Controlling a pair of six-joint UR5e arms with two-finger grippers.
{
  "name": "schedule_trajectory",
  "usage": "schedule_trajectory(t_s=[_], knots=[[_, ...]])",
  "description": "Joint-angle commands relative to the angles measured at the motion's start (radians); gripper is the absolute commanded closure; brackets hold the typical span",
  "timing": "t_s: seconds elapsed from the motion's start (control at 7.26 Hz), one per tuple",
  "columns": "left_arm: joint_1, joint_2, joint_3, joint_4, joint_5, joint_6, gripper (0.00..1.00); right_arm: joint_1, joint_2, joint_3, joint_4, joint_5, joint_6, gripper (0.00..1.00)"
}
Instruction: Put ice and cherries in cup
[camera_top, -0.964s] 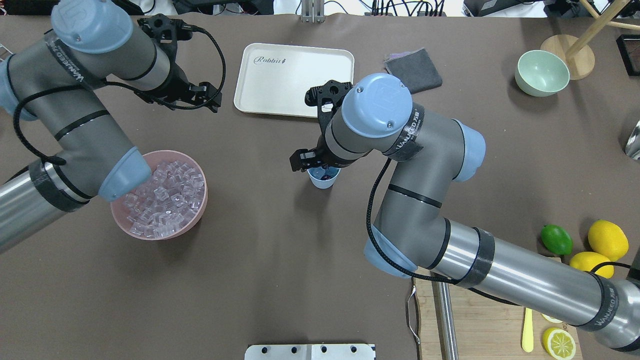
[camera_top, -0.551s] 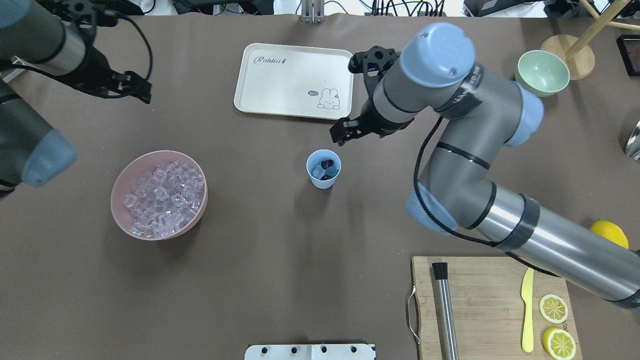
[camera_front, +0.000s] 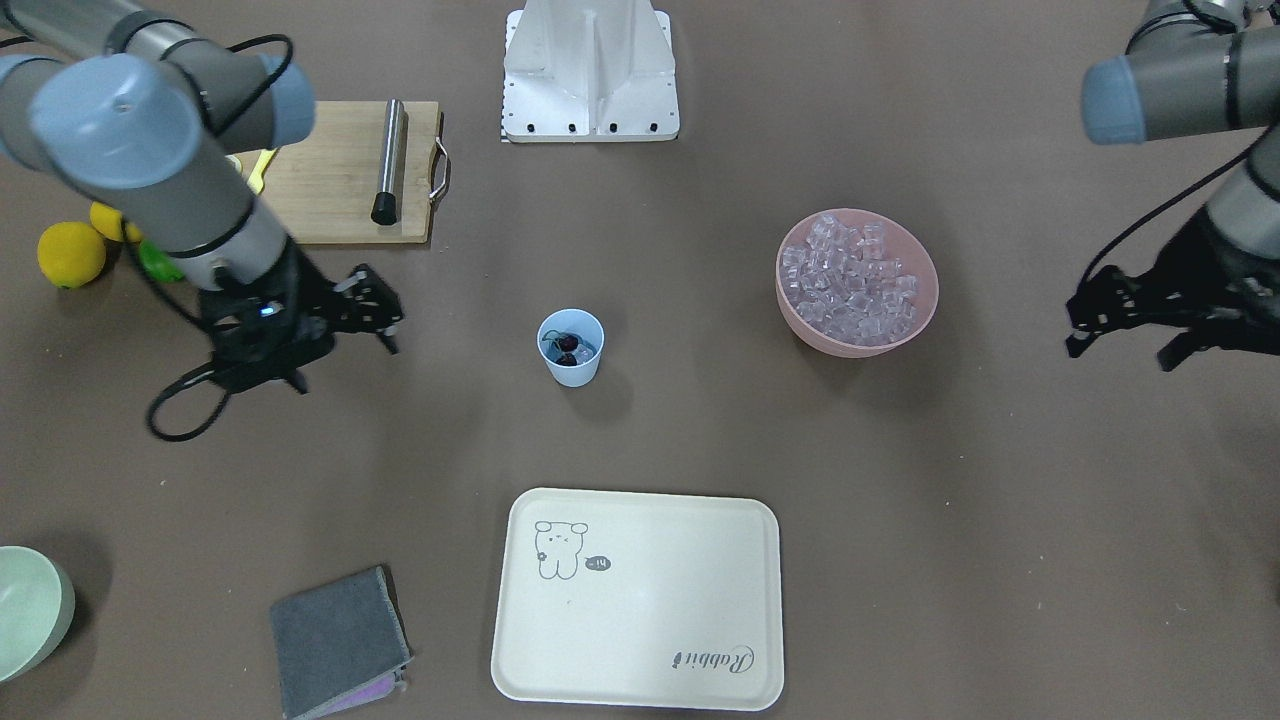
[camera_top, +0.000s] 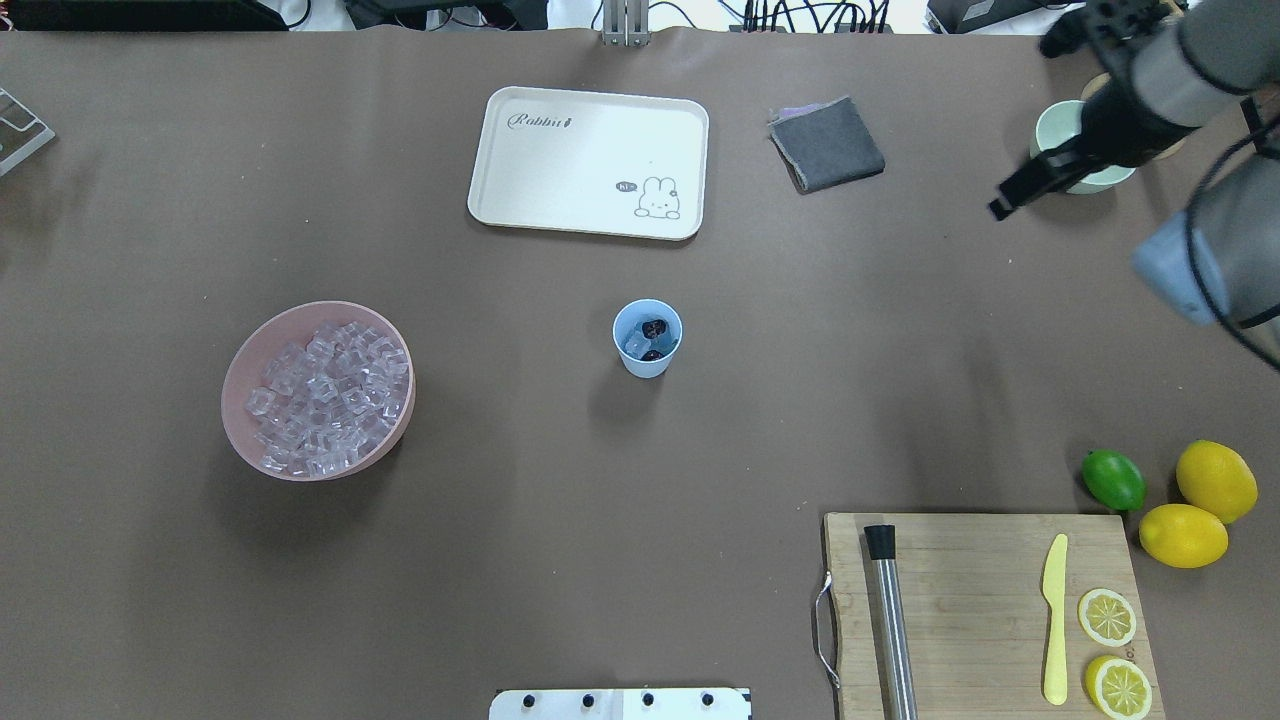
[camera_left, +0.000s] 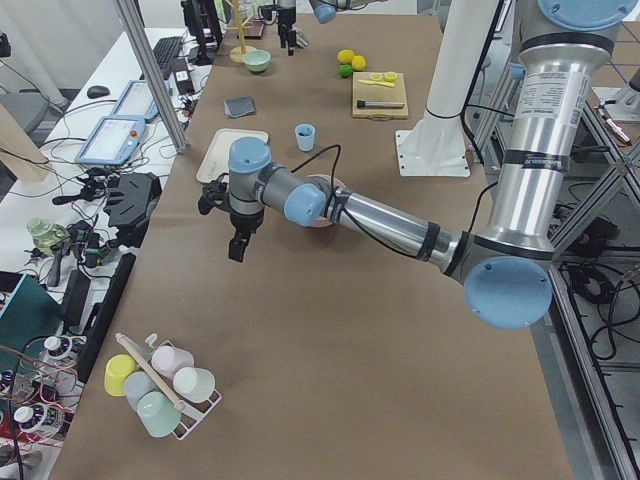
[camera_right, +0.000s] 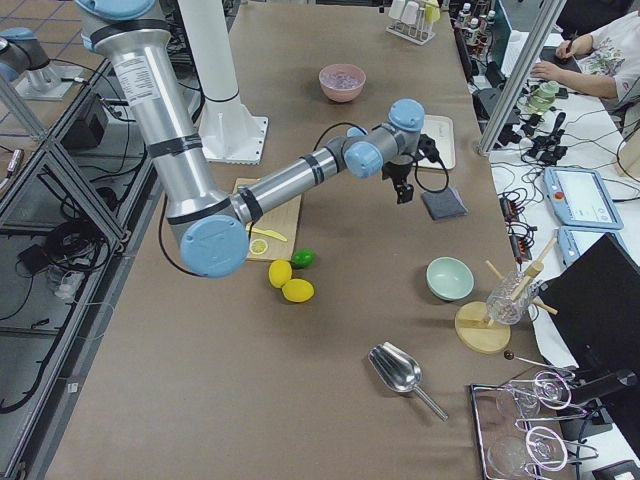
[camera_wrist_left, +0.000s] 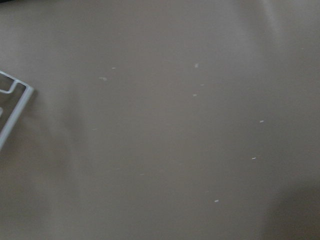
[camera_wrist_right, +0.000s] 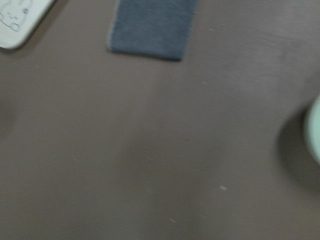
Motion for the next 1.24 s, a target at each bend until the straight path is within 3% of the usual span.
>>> schedule_trajectory(t_s=[0.0,0.28,0.55,0.69,1.1], knots=[[-0.095,0.043,0.033,0.031,-0.144,0.100,0.03,0.218,-0.114,-0.107,-0.001,0.078,-0.332,0.02],[-0.113,0.039,0.038,0.034,-0.144,0.103,0.03,0.290,-0.138,-0.158,-0.003,0.078,-0.469,0.02],[-0.109,-0.016,0.052,0.068,-0.116,0.103,0.03,0.290,-0.096,-0.170,-0.066,0.075,-0.471,0.02],[-0.107,-0.056,0.052,0.116,-0.052,0.103,0.03,0.296,-0.080,-0.170,-0.099,0.064,-0.472,0.02],[-0.106,-0.050,0.043,0.116,-0.018,0.103,0.03,0.336,-0.083,-0.166,-0.102,0.067,-0.473,0.02]])
